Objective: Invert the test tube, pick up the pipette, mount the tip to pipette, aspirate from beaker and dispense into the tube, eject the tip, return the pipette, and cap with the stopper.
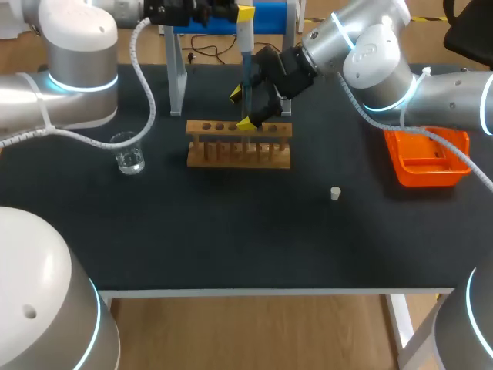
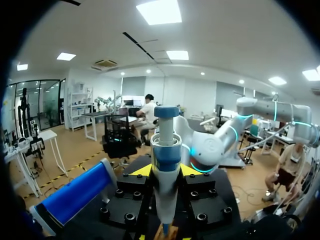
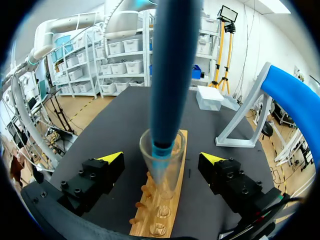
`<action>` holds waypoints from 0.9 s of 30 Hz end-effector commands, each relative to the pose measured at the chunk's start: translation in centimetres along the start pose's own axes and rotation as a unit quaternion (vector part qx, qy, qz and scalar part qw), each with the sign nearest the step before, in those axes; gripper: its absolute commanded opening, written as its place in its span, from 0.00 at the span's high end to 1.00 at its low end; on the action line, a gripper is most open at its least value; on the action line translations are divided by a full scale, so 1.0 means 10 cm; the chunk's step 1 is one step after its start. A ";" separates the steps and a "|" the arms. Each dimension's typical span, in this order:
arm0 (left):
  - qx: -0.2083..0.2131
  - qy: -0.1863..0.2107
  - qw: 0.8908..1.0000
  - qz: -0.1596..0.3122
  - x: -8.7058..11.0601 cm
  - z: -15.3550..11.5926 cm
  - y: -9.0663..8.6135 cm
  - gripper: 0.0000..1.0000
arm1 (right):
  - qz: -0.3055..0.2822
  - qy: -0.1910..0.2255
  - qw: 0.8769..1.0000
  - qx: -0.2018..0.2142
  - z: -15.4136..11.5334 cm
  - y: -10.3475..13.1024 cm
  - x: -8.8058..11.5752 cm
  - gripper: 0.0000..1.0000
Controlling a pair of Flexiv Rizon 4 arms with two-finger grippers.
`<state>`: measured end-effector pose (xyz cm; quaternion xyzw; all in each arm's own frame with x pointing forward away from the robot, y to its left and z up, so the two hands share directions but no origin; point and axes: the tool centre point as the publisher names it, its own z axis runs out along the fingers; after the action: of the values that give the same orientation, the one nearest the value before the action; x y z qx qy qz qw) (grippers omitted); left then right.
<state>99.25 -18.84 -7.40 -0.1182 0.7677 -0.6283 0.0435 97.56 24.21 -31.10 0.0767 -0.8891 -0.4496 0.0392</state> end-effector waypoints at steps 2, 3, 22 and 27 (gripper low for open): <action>-0.003 -0.005 1.000 -0.001 0.04 -0.01 0.00 1.00 | 0.000 0.001 1.000 0.002 -0.01 0.01 0.00 0.00; -0.004 -0.006 1.000 -0.001 0.04 0.00 0.00 1.00 | 0.000 0.001 1.000 0.002 -0.01 0.01 0.00 0.00; 0.000 -0.019 1.000 -0.003 0.00 -0.06 0.03 1.00 | 0.000 0.001 1.000 0.002 -0.01 0.01 0.00 0.00; 0.002 -0.020 1.000 -0.004 -0.01 -0.06 0.04 1.00 | 0.000 0.001 1.000 0.002 -0.01 0.01 0.00 0.00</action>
<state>99.30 -18.15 -7.55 -0.1326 0.7673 -0.6251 0.0546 97.56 24.21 -31.10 0.0766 -0.8891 -0.4496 0.0392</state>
